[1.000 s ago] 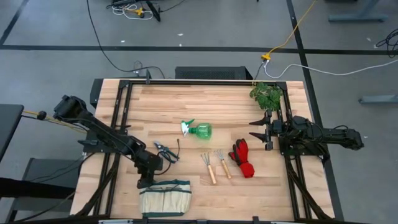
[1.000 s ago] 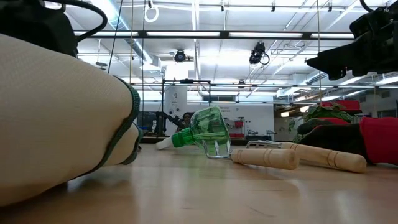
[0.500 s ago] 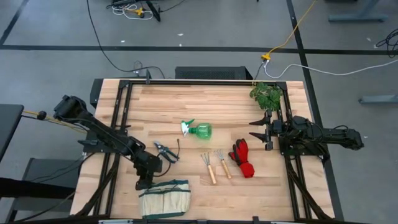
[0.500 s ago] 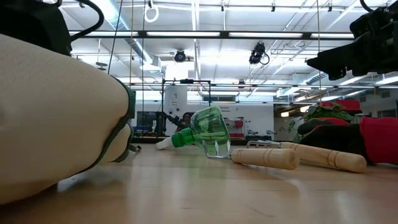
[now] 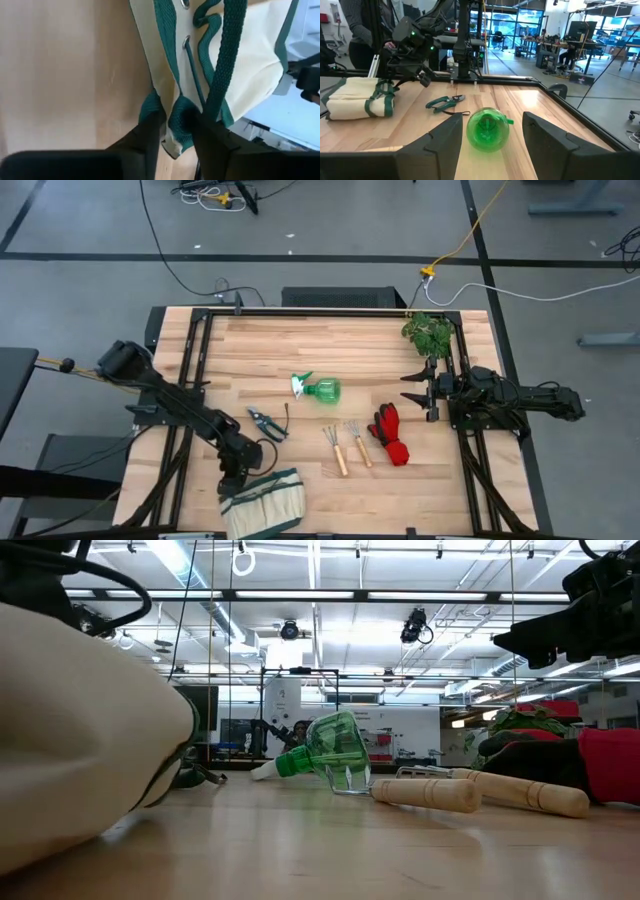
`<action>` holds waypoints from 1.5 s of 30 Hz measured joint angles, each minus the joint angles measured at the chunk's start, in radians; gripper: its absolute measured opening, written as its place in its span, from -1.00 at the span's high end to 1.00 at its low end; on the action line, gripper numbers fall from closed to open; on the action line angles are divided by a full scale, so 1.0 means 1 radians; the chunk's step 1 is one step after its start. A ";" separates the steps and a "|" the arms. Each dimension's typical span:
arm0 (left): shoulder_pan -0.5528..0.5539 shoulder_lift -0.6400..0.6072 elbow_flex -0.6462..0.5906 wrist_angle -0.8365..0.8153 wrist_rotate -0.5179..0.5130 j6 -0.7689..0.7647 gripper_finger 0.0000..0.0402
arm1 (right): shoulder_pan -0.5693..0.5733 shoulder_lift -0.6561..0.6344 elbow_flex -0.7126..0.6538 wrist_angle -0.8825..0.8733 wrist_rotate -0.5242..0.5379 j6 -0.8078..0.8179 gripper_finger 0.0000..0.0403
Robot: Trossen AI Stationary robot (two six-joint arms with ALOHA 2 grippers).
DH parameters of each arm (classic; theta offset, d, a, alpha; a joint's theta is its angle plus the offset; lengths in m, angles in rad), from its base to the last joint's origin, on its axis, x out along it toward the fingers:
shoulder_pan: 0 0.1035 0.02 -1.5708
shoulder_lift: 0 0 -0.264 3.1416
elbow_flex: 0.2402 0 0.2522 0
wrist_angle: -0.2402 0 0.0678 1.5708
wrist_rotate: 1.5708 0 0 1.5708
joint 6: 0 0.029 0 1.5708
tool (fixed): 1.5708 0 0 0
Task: Pick & Place Garden tools in Gardening bag
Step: Move the tool bag on the top center
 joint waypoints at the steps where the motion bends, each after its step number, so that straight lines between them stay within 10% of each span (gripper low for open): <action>1: 0.000 0.006 0.000 0.013 0.011 0.001 0.55 | 0.000 0.000 0.000 0.000 0.000 0.000 -0.03; 5: 0.001 0.006 0.000 0.057 0.032 0.049 0.93 | 0.000 0.000 0.000 0.000 0.000 0.000 -0.03; 19: 0.033 0.002 0.171 -0.300 -0.048 0.218 0.98 | 0.000 0.000 0.000 0.000 0.000 0.000 -0.03; 32: 0.115 0.002 0.577 -0.907 -0.459 0.478 0.99 | 0.000 0.000 0.000 0.000 0.000 0.000 -0.03; 45: 0.136 0.002 0.726 -1.054 -0.864 0.570 0.99 | 0.000 0.000 0.000 0.000 0.000 0.000 -0.03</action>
